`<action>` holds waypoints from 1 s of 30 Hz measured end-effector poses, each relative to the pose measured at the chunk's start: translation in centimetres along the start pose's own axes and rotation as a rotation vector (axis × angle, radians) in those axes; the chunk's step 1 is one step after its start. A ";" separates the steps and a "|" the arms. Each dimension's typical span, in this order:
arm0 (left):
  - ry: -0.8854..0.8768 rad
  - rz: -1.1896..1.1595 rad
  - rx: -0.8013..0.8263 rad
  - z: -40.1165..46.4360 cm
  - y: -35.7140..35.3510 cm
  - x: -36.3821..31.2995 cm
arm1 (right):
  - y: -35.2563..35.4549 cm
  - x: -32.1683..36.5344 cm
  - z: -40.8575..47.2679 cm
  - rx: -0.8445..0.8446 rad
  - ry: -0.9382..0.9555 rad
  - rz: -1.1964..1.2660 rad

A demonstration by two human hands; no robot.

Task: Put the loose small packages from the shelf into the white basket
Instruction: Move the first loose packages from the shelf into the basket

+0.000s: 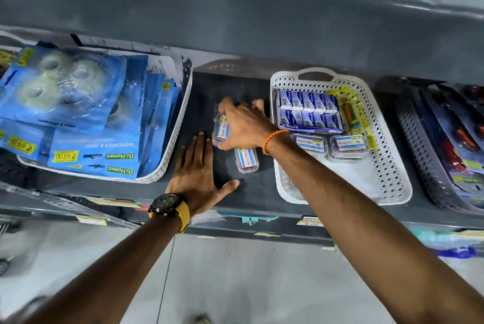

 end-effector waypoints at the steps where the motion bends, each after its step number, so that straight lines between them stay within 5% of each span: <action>1: 0.000 -0.007 -0.001 0.0 0.0 0.0 | 0.2 -0.2 -0.1 -0.013 -0.007 0.031; 12: -0.018 0.049 0.001 0.1 0.1 -0.1 | 5.4 -3.9 -6.2 -0.220 -0.100 0.304; 30: -0.014 0.060 0.024 0.2 -0.3 0.2 | 2.0 -9.2 -16.6 0.184 -0.630 0.035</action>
Point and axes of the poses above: each hand's wrist, its own z-axis towards the middle knuckle, its own y-axis out of the back of the hand, x = y × z, the point moved 4 cm from there along z, towards the middle knuckle, and after that the axes turned 2 degrees about -z, right-handed, at the moved point
